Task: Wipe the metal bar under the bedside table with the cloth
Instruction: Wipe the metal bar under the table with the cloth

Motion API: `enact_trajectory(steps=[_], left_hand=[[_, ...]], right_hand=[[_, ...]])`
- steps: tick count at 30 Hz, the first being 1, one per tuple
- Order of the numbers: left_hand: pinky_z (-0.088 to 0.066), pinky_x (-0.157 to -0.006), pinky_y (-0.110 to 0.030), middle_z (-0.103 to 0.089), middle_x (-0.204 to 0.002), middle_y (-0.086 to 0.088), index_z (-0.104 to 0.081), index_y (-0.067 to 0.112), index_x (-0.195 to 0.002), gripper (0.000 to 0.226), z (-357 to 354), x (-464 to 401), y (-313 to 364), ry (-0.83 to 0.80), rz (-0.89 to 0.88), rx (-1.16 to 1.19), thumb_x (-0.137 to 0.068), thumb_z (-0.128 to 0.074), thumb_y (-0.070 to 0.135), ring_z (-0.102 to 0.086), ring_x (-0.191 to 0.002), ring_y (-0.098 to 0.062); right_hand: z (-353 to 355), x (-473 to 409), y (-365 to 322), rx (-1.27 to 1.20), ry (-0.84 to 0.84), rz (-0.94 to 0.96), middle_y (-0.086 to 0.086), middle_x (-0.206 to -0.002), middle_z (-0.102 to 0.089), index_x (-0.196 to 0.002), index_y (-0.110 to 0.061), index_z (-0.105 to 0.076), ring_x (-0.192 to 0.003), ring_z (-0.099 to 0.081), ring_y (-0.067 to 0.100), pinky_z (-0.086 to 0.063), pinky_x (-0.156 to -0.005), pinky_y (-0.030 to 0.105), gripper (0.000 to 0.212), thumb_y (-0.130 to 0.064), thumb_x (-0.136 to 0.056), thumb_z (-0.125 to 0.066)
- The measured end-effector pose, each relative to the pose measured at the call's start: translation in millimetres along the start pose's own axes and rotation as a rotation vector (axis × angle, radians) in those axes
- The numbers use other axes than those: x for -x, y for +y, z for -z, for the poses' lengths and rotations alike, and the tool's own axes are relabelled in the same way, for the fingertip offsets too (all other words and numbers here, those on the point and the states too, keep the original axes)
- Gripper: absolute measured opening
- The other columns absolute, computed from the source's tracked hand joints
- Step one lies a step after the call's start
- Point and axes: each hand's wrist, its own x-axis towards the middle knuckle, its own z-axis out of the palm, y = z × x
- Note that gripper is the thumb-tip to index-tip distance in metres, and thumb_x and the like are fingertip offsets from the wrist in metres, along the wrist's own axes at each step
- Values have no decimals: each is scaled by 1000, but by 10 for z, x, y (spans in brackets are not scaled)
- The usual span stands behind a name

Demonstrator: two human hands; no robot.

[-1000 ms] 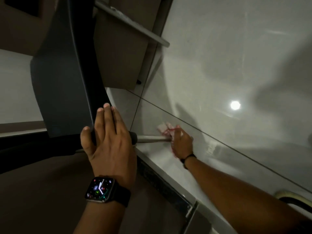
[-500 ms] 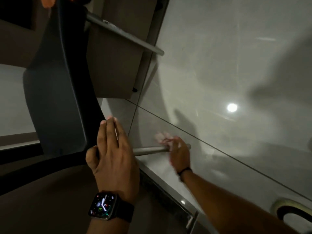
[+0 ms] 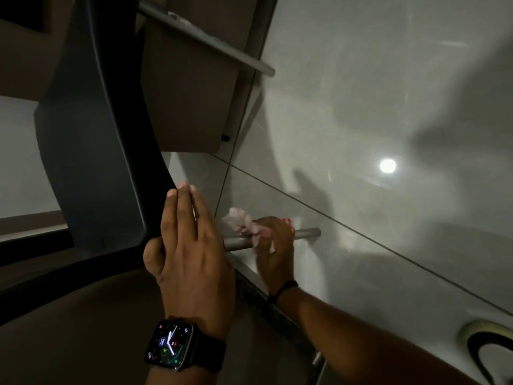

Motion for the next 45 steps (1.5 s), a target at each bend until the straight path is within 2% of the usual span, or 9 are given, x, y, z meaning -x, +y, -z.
enact_trajectory(steps=[6,13,18,21,29,34,39,42,45], left_hand=[[-11,-120,-43,-4,-174,-3,-10,16,-163,90,101,34,-39,-15,1,-89,-83,-47,0,4,-159,-18],[-7,-123,-49,-11,-172,-8,-20,18,-162,81,196,62,-163,-9,3,-170,-84,-44,16,2,-157,-23],[-17,-122,-54,-26,-169,-7,-30,20,-159,73,163,55,-232,17,-8,-165,-93,-61,14,-9,-157,-24],[-22,-121,-58,-28,-168,-7,-35,24,-157,71,191,54,-235,-8,-32,-155,-93,-64,18,-10,-158,-25],[-41,-103,-63,-18,-169,-8,-28,24,-159,106,94,24,-302,-34,-110,-115,-70,-83,4,-14,-152,-27],[-37,-105,-56,-6,-172,-7,-18,26,-162,117,82,-1,-329,-33,-88,-114,-67,-79,-5,-8,-155,-27],[-19,-107,-44,-2,-173,-7,-8,26,-163,99,272,-21,-178,-102,14,-154,-86,-67,10,-7,-155,-26],[-23,-119,-51,5,-173,-9,6,22,-162,95,538,-134,-34,-189,30,-106,-93,-59,15,0,-159,-29],[-24,-119,-54,-5,-173,-8,2,21,-162,93,946,-347,69,-153,-11,-47,-92,-58,13,-5,-159,-27]], right_hand=[[363,-203,519,222,94,-318,-1,-114,-84,-111,-27,-76,-112,-73,3,-42,-125,27,37,-27,-118,-39],[-398,203,-334,-98,27,250,-14,-131,-72,-127,-39,-69,-129,-69,10,-47,-116,33,35,-43,-121,-36],[94,-75,207,24,66,-185,-42,-105,-70,-104,-56,-67,-108,-64,-13,-45,-121,36,39,-38,-116,-35],[308,-207,257,-96,25,-440,-15,-105,-84,-102,-25,-80,-111,-76,23,-52,-115,66,38,-24,-117,-45],[-227,-9,-203,198,-133,327,-2,-113,-80,-120,-30,-73,-108,-72,16,-54,-107,46,48,-57,-118,-34],[375,-265,162,68,-184,-251,-37,-96,-78,-107,-52,-75,-102,-73,-5,-58,-99,14,39,-60,-114,-37],[436,-325,-610,-95,-288,-582,14,-109,-82,-116,1,-78,-103,-80,11,-58,-103,32,29,-24,-106,-66],[423,-109,-1445,-177,-449,-613,-10,-97,-85,-116,-24,-77,-93,-81,2,-59,-78,6,31,-44,-114,-53],[718,-311,-2107,-208,-220,-664,-14,-103,-84,-111,-43,-72,-100,-83,4,-68,-94,26,32,-58,-111,-44]])
